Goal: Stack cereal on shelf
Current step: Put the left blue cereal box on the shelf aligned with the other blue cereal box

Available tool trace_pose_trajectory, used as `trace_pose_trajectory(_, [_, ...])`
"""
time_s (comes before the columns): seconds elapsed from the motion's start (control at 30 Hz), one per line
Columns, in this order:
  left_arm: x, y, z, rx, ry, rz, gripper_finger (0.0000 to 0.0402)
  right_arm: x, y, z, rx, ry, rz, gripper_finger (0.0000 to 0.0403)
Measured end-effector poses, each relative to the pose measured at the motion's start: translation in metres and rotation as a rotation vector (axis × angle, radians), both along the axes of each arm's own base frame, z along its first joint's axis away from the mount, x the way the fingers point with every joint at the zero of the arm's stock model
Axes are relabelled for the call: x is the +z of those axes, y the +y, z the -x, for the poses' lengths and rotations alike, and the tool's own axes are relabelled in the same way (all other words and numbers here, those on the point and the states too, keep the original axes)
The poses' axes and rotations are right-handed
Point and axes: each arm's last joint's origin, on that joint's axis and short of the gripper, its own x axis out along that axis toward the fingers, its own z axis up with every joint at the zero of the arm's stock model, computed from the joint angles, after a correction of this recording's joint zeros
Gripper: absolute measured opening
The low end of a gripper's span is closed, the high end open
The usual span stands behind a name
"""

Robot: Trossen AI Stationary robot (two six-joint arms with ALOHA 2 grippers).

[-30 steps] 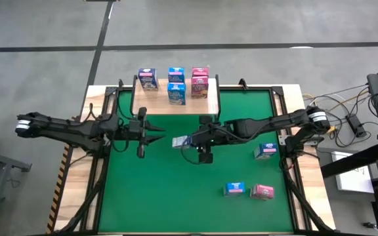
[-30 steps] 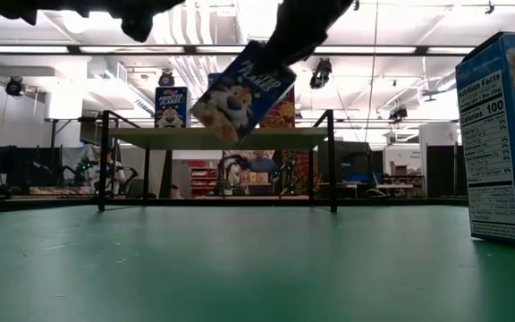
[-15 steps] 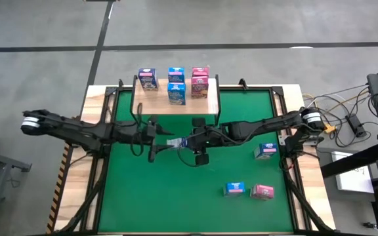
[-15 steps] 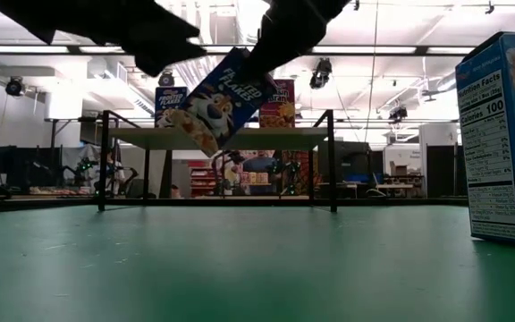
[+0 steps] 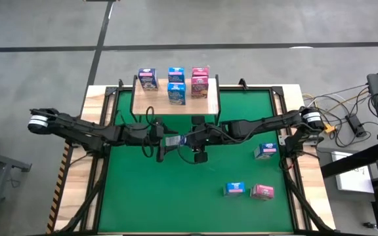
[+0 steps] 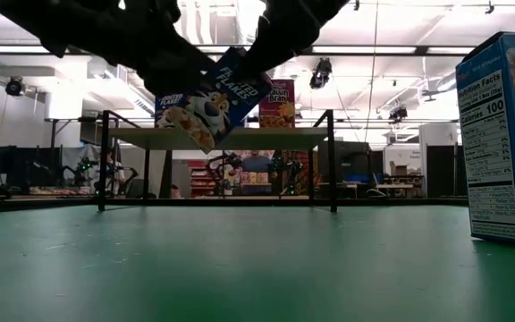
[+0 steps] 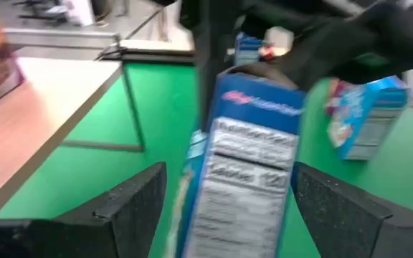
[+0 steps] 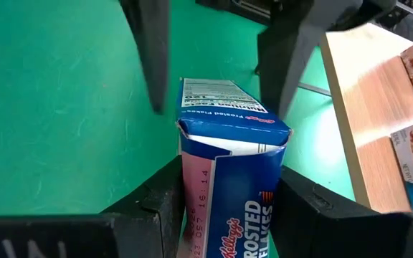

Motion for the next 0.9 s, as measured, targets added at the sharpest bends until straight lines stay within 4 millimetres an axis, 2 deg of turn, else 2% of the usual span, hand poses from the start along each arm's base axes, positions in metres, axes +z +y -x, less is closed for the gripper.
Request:
trace_pose_trajectory(0.27, [-0.0047,0.0006,-0.0046,0.026,0.004,-0.021,0.0261,-0.0002,-0.0001,0.0001,-0.002,0.002,0.002,0.015])
trace_pose_trajectory(0.63, [-0.0051,0.0007,-0.0044,0.022,0.011,-0.034,0.0167,-0.0002,0.0,0.0001,0.001,0.002,0.002,0.015])
trace_pose_trajectory(0.9, [-0.005,0.0007,-0.0043,0.023,0.01,-0.036,0.0154,0.0002,0.0001,-0.0003,-0.002,-0.006,-0.004,0.0154])
